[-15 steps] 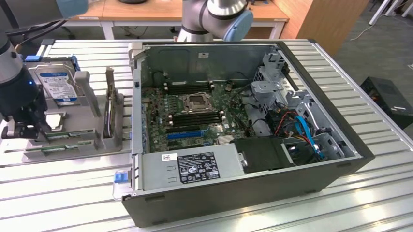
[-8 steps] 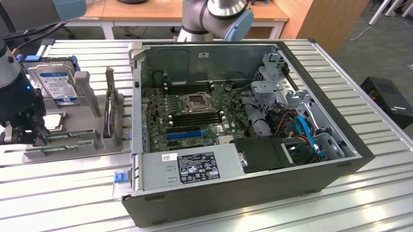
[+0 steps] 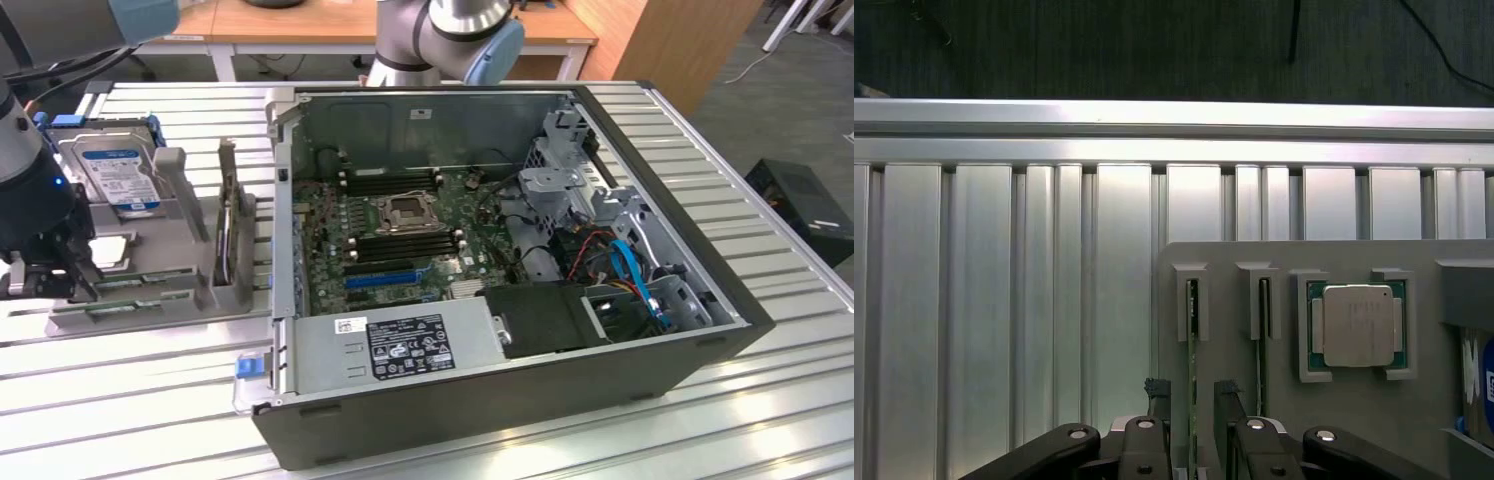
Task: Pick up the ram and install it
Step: 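Pick up the ram and move it above insertion slot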
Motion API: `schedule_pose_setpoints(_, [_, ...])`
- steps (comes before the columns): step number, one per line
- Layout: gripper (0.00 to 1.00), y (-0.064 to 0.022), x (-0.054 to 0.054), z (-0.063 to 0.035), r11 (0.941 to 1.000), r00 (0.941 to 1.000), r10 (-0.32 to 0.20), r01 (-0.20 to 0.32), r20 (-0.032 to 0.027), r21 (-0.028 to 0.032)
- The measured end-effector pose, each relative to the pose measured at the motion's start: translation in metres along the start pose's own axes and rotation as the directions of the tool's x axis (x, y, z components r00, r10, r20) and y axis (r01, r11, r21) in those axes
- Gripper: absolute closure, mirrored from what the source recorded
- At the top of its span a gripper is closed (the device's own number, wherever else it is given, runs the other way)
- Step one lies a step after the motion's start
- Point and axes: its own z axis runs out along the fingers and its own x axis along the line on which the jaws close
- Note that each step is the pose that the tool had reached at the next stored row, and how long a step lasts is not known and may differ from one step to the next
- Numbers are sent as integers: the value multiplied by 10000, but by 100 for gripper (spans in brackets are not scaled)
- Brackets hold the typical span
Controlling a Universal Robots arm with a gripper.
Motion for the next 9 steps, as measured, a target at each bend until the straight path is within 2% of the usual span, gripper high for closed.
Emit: schedule_pose_setpoints(9, [69, -129, -3, -6, 10000, 10000, 0, 0, 0, -1])
